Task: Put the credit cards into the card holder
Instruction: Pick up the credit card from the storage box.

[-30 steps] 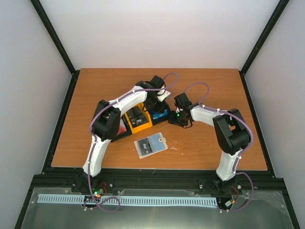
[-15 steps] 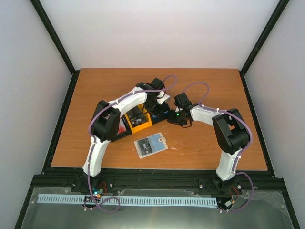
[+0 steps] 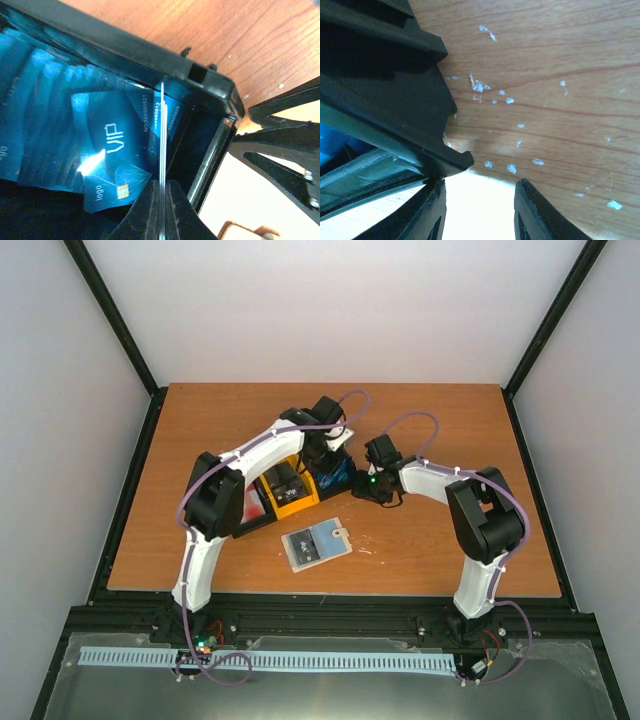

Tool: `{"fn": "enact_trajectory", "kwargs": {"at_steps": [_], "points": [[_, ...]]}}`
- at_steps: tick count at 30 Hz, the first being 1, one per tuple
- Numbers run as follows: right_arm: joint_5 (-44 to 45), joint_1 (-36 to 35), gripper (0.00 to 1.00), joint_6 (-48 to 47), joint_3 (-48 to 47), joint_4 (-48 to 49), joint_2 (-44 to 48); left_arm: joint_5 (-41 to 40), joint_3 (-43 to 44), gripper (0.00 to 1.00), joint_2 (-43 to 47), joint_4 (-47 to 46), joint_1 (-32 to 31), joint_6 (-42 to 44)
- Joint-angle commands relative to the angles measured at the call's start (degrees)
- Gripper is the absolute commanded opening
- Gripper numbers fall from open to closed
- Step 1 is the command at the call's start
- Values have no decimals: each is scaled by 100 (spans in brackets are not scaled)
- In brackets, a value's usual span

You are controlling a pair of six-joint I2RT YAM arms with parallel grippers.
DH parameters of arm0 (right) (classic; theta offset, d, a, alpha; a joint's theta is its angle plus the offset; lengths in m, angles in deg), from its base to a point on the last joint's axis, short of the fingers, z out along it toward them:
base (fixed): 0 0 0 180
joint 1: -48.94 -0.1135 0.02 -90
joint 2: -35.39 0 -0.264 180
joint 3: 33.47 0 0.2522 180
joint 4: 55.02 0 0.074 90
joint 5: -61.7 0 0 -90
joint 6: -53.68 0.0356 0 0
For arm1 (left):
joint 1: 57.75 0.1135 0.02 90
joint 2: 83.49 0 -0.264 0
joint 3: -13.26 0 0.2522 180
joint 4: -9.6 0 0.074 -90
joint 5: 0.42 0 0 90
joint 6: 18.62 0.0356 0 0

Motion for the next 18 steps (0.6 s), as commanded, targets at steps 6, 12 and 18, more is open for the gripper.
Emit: {"fn": "enact_trajectory", "kwargs": {"at_steps": [6, 12, 18], "points": [[254, 38, 44, -283, 18, -255, 694, -249, 90, 0, 712, -115, -27, 207], [-247, 131, 52, -422, -19, -217, 1174, 5, -80, 1, 1145, -307, 81, 30], [-1319, 232, 64, -27, -55, 538, 1396, 1034, -771, 1, 1806, -1071, 615, -439]]}}
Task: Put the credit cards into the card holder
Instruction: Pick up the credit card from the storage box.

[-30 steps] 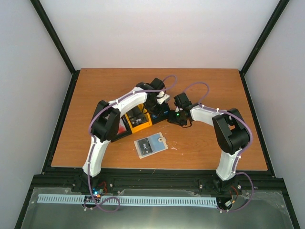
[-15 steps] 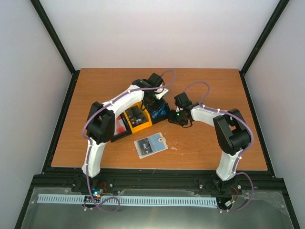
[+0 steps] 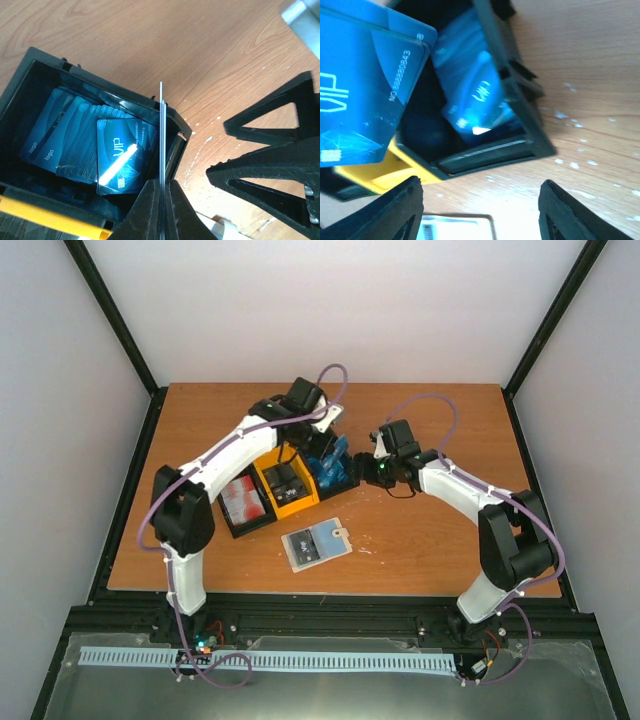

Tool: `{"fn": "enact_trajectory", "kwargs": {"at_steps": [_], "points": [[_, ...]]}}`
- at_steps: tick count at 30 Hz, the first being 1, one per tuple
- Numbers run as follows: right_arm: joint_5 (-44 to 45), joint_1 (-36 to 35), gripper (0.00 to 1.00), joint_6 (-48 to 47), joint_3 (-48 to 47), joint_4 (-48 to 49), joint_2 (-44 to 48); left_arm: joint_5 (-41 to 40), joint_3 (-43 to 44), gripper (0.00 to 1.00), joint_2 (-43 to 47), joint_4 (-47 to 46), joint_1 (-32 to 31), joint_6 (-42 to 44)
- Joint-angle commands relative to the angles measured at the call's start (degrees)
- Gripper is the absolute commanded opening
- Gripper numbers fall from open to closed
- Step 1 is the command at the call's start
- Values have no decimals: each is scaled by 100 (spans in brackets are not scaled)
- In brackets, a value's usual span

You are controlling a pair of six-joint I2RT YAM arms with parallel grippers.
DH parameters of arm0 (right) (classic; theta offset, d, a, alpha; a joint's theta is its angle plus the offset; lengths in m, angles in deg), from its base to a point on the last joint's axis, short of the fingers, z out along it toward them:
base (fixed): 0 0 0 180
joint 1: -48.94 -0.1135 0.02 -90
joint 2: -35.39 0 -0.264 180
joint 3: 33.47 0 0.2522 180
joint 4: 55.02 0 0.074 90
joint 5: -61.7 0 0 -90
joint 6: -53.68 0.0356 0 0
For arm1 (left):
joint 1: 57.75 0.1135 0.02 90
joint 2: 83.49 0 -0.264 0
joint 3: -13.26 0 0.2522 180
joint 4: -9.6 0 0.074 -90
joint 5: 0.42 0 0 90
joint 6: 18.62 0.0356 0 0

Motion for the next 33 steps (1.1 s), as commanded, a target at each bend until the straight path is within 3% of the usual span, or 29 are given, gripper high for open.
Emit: {"fn": "enact_trajectory", "kwargs": {"at_steps": [1, 6, 11, 15, 19, 26, 33], "points": [[-1008, 126, 66, 389, -33, 867, 206, 1038, -549, 0, 688, -821, 543, -509], [-1668, 167, 75, 1102, -136, 1922, 98, 2150, -1187, 1, 1234, -1471, 1105, -1207], [-2206, 205, 78, 1607, -560, 2469, -202, 3498, -1912, 1, 1754, -2293, 1699, -1960], [-2533, 439, 77, 1784, -1012, 2532, -158, 4526, -2231, 0, 2049, -2329, 1924, -1426], [-3217, 572, 76, 1831, -1298, 2694, -248, 4989, -2630, 1, 2318, -2620, 1939, -865], [-3779, 551, 61, 1434, -1655, 2156, -602, 5431, -2645, 1, 2355, -3088, 1947, -724], [-4083, 473, 65, 1377, -1420, 2405, -337, 5458, -2518, 1, 2171, -2895, 1956, -629]]}}
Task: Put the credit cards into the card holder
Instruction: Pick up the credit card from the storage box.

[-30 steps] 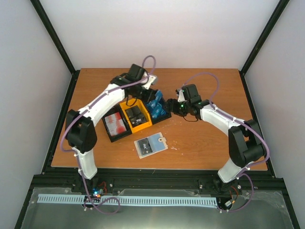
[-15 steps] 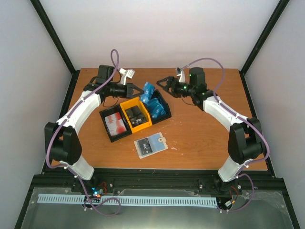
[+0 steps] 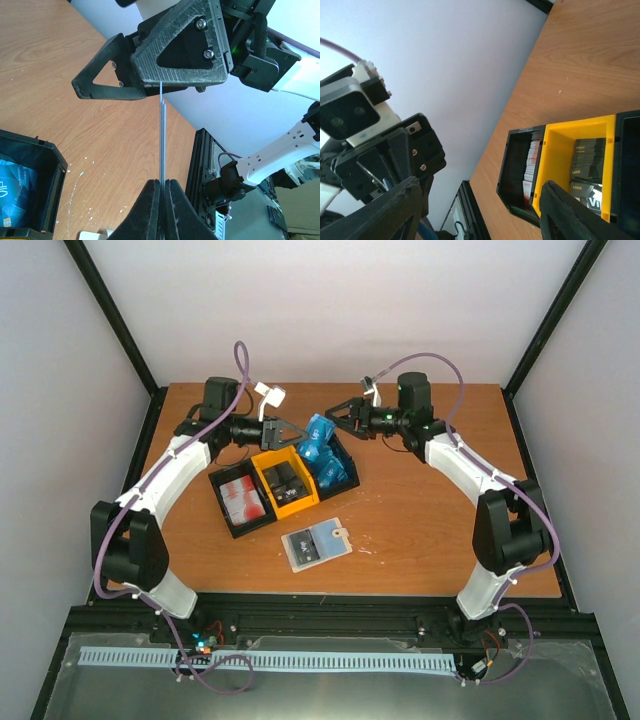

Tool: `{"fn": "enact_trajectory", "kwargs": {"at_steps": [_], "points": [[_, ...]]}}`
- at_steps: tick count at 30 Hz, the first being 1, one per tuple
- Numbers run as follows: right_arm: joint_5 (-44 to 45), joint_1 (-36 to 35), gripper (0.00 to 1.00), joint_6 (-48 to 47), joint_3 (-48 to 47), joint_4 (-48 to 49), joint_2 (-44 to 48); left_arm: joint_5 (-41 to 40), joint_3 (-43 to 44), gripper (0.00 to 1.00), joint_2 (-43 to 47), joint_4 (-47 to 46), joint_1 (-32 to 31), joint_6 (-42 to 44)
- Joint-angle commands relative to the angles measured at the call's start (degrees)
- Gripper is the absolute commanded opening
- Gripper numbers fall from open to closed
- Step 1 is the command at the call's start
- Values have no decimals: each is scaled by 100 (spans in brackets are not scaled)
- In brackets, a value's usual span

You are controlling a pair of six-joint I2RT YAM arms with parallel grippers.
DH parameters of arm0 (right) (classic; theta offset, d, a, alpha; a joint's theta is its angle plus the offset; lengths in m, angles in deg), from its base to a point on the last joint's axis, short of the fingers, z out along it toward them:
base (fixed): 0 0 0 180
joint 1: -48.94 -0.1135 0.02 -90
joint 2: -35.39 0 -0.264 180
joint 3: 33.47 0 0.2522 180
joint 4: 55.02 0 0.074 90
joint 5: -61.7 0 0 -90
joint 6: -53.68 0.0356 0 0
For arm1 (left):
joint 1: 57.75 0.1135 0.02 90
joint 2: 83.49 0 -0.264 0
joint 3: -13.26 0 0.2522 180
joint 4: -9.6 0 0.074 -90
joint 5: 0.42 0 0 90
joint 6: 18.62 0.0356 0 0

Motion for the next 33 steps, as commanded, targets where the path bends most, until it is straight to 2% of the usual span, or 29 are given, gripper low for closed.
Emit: {"fn": "enact_trajectory", "kwargs": {"at_steps": [1, 9, 14, 18, 22, 28, 33], "points": [[-351, -72, 65, -107, 154, 159, 225, 253, 213, 1, -69, -115, 24, 233], [-266, -81, 59, 109, 406, 425, 290, 265, 201, 1, -41, -103, 33, 178], [49, -78, 71, 310, 559, 677, 481, 115, 114, 1, -23, -43, 42, 182], [231, -80, 73, 389, 586, 650, 501, 86, 96, 1, 1, -36, 50, 159], [201, -80, 69, 467, 679, 793, 512, 59, 101, 1, 0, -40, 50, 72], [49, -95, 56, 445, 725, 850, 487, 97, 108, 1, 28, -95, 59, -49], [32, -129, 54, 344, 768, 737, 478, 160, 138, 1, 40, -132, 59, -129]]}}
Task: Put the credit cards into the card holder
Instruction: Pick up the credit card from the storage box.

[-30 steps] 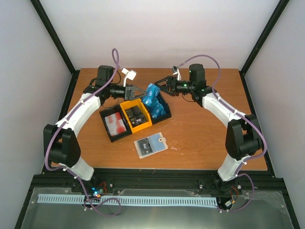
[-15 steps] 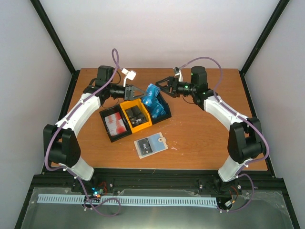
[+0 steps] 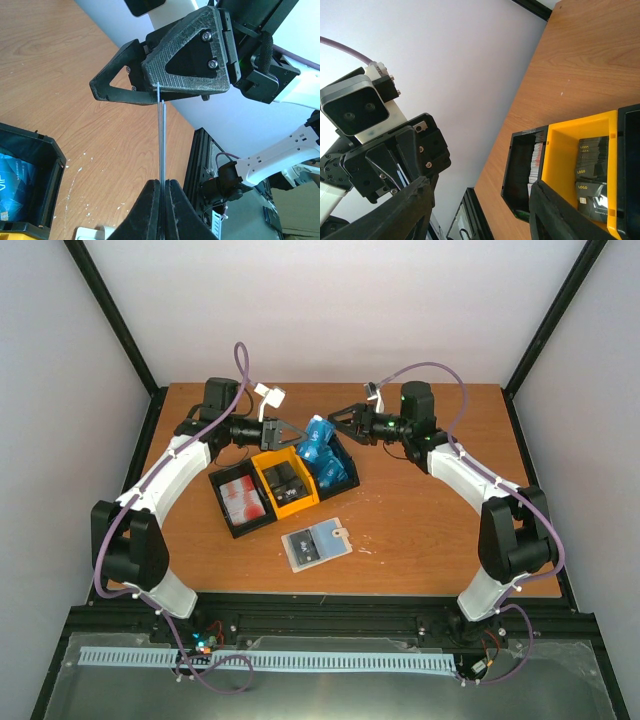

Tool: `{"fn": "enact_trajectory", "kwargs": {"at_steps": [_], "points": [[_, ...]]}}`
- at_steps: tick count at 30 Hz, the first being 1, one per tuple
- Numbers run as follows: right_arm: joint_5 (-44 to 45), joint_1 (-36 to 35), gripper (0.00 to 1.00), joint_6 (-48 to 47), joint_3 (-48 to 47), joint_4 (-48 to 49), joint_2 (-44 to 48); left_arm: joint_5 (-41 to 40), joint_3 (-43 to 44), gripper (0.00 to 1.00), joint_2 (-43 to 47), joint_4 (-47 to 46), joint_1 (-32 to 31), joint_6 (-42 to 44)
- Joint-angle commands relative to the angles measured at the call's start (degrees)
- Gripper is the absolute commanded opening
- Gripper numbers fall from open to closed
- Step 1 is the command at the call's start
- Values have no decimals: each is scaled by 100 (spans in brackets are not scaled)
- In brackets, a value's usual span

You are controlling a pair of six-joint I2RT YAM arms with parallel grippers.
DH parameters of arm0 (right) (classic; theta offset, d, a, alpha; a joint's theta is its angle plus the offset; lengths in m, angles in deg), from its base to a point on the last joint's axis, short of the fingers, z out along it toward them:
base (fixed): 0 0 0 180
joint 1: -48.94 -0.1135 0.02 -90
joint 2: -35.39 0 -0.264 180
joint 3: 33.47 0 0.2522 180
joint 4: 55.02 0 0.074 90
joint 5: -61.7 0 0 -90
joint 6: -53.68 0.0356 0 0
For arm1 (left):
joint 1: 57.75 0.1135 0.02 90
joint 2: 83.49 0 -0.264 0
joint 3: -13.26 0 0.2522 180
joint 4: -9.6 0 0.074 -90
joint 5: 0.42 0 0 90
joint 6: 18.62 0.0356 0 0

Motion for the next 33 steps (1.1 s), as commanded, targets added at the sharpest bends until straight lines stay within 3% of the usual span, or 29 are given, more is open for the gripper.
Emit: {"fn": "enact_trajectory", "kwargs": {"at_steps": [1, 7, 11, 16, 22, 27, 33], "points": [[-91, -87, 54, -111, 105, -8, 144, 137, 153, 0, 66, -231, 33, -111], [-35, -95, 63, -132, 110, 37, 184, 225, 287, 1, -24, -225, 64, -573], [-68, -102, 62, -111, 82, 58, 163, 696, 361, 1, -131, -394, 148, -1666], [-88, -123, 58, -52, 106, 105, 190, 1158, -126, 1, 6, -1967, 226, -3578], [-217, -148, 55, 424, 240, 630, 254, 1215, -357, 1, 152, -3145, 244, -5267], [-315, -291, 55, 744, 207, 840, 329, 919, -304, 1, 160, -3452, 243, -5944], [-258, -404, 52, 1506, 439, 1425, 373, 687, -280, 1, 63, -3514, 244, -6022]]}}
